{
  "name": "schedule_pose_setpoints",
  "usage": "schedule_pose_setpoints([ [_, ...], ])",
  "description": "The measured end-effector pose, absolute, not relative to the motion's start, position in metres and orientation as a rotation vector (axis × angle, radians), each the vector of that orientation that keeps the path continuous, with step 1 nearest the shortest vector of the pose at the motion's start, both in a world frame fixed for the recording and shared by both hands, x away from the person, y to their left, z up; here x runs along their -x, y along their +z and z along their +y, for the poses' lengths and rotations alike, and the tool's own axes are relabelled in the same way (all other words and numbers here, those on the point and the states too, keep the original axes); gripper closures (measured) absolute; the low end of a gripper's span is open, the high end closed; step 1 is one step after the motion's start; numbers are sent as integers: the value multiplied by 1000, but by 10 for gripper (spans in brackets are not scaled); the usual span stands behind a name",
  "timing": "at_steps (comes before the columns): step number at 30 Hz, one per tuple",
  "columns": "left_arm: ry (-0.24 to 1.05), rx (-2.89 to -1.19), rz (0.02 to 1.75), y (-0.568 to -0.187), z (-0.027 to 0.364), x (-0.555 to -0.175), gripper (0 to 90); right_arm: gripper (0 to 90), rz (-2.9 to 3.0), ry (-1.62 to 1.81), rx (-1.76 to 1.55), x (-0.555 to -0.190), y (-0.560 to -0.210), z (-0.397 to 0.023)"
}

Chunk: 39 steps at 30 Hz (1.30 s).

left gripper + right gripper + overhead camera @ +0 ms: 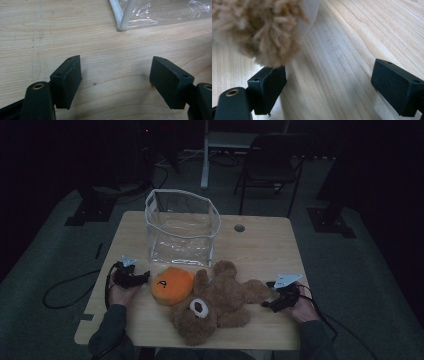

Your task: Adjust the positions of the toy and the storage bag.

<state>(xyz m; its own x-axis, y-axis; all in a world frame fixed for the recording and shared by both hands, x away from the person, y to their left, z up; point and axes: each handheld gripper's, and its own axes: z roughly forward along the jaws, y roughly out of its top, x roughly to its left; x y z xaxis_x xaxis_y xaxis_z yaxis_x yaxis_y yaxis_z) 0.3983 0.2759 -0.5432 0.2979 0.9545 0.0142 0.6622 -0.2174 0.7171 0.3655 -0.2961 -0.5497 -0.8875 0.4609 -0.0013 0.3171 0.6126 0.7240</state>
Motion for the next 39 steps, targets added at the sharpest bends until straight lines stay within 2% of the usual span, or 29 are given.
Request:
schedule_pose_setpoints([
  [3, 613, -1979, 1421, -543, 275, -399, 203, 125, 2635, 1129, -680, -366, -550, -296],
  [13, 613, -1976, 1435, -543, 274, -399, 206, 125, 2618, 1122, -712, -364, -550, -296],
  [17, 619, -1968, 1443, -542, 275, -398, 268, 126, 2614, 1120, -722, -364, -550, -296],
  [24, 617, -1963, 1446, -541, 274, -398, 288, 125, 2612, 1120, -726, -364, -550, -296],
  [25, 615, -1963, 1447, -541, 274, -397, 328, 126, 2612, 1120, -726, -364, -550, -296],
  [27, 607, -1966, 1446, -540, 273, -397, 351, 125, 2612, 1120, -727, -364, -550, -296],
  [39, 601, -1959, 1396, -530, 267, -389, 356, 125, 2612, 1120, -727, -364, -550, -296],
])
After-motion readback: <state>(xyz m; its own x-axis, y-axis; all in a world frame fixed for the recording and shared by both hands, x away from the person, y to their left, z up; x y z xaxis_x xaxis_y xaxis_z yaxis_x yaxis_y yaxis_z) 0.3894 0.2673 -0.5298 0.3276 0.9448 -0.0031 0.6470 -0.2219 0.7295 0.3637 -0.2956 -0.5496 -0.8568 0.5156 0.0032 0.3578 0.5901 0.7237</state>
